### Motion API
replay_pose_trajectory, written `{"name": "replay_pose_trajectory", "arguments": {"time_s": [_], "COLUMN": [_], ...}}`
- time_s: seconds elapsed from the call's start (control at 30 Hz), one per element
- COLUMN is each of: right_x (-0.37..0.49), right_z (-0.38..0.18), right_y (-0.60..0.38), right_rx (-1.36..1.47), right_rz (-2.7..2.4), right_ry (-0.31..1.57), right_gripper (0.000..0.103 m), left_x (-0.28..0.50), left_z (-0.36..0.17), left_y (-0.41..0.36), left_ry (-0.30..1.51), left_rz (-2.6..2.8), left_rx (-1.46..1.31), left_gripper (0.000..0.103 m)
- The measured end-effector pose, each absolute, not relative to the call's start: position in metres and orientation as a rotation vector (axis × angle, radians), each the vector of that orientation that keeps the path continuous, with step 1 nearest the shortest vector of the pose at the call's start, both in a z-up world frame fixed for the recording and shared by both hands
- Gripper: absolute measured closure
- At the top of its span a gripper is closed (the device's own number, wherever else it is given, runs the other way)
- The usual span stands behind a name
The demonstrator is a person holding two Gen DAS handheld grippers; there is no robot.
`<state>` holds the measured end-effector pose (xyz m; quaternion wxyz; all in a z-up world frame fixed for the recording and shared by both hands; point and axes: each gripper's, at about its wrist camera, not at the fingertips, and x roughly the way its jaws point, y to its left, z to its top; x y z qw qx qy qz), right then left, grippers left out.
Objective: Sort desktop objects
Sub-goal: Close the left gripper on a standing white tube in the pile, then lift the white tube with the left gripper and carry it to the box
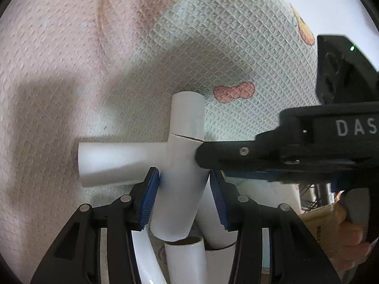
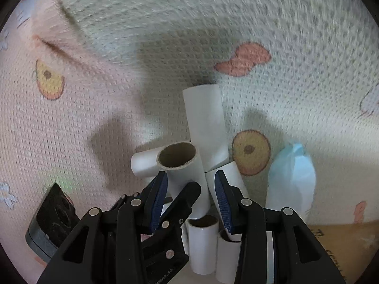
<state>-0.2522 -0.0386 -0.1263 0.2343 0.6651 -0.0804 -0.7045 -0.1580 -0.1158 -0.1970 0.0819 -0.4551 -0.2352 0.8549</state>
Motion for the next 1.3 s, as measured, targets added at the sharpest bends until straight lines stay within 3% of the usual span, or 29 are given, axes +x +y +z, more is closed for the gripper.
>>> {"name": "replay_pose_trajectory", "arguments": {"time_s": [0.27, 0.67, 0.9, 1.2, 1.3], "right_x": [-0.248, -0.241, -0.239, -0.217, -0.207], "right_z": [-0.158, -0.167, -0.125, -0.071, -0.056], "right_y": [-0.047, -0.059, -0.046, -0.017, -0.012], "right_rx": [1.878, 1.839, 1.72, 1.519, 1.476], "right_rz": [-1.872, -1.886, -1.921, -1.919, -1.918], "right_ry": [-0.296, -0.233, -0.248, -0.473, -0.466], "right_gripper": [0.057, 0.057, 0.057, 0.057, 0.057], "left_x": [-0.162, -0.143, -0.12, -0.067, -0.05], "left_z": [-0.218, -0.198, -0.152, -0.085, -0.07], "left_y": [-0.125, -0.138, -0.139, -0.142, -0.136], "left_ry": [-0.934, -0.889, -0.784, -0.793, -0.686], "left_rz": [2.43, 2.478, 2.625, 2.665, 2.714], "left_rx": [-1.435, -1.367, -1.183, -0.893, -0.853], "left_gripper": [0.05, 0.052, 0.057, 0.057, 0.057]}}
